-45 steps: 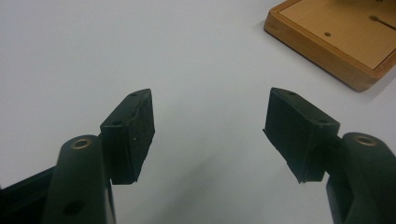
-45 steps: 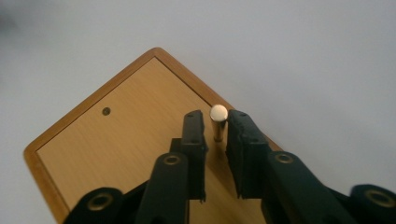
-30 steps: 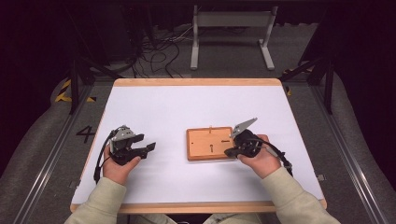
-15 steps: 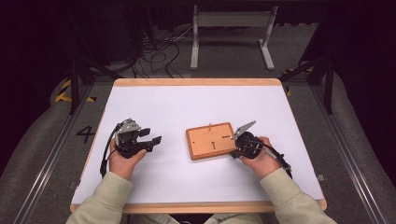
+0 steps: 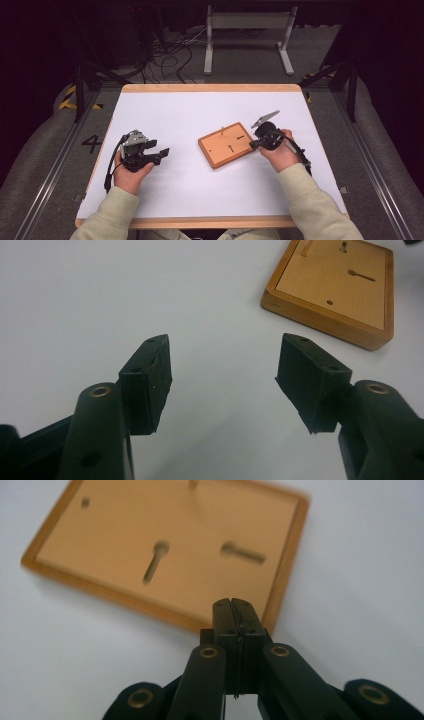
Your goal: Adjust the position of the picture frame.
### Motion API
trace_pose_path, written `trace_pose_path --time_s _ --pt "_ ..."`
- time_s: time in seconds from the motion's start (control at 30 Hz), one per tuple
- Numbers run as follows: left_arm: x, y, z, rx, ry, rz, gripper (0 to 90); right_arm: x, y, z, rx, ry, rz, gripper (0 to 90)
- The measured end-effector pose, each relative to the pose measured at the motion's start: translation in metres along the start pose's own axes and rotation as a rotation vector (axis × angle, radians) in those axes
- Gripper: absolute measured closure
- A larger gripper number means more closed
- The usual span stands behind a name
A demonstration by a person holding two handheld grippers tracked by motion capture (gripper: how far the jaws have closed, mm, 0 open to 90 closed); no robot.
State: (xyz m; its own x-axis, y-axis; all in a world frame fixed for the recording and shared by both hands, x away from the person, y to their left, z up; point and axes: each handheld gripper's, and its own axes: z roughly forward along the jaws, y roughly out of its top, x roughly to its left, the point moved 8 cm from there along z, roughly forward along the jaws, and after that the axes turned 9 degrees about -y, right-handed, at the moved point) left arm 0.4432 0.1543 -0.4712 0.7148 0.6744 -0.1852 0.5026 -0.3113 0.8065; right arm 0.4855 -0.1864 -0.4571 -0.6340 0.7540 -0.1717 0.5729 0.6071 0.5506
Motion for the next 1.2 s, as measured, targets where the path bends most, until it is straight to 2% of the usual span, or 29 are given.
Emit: trace_pose_path --time_s 0.1,0.23,0.37,0.47,0.53,0.57,0.63,0.73,0.83,0.97,1.2 --pt "0.001 -0.002 -0.004 -0.005 0.008 -0.002 38.7 -0.013 0.023 0.007 -0.022 -0.037 0.008 90.0" --pt "0.002 -0.005 -0.008 -0.01 0.014 -0.007 38.7 -0.033 0.045 0.028 -0.023 -0.099 0.034 90.0" --pt "0.003 -0.009 -0.01 -0.002 0.014 -0.009 38.7 -0.048 0.054 0.055 0.019 -0.142 0.046 90.0" --pt "0.006 -0.01 -0.011 -0.008 0.017 -0.016 38.6 -0.053 0.053 0.079 0.079 -0.146 0.031 90.0" --pt "0.007 -0.012 -0.012 -0.007 0.018 -0.023 38.6 -0.051 0.052 0.088 0.088 -0.108 0.04 90.0" --pt "0.007 -0.012 -0.013 -0.007 0.018 -0.028 38.5 -0.049 0.053 0.09 0.086 -0.086 0.047 90.0" --pt "0.008 -0.013 -0.013 -0.006 0.02 -0.026 38.5 -0.048 0.054 0.092 0.099 -0.103 0.031 90.0" --pt "0.007 -0.013 -0.011 -0.004 0.021 -0.022 38.6 -0.048 0.054 0.092 0.105 -0.095 0.019 90.0" --pt "0.006 -0.012 -0.008 0.003 0.017 -0.02 38.6 -0.041 0.057 0.094 0.084 -0.042 0.021 90.0" --pt "0.005 -0.012 -0.004 0.015 0.011 -0.015 38.6 -0.021 0.067 0.097 0.065 -0.003 -0.03 90.0" --pt "0.001 -0.013 0.0 0.03 -0.014 -0.004 42.2 0.03 0.086 0.102 0.032 0.111 -0.137 90.0"
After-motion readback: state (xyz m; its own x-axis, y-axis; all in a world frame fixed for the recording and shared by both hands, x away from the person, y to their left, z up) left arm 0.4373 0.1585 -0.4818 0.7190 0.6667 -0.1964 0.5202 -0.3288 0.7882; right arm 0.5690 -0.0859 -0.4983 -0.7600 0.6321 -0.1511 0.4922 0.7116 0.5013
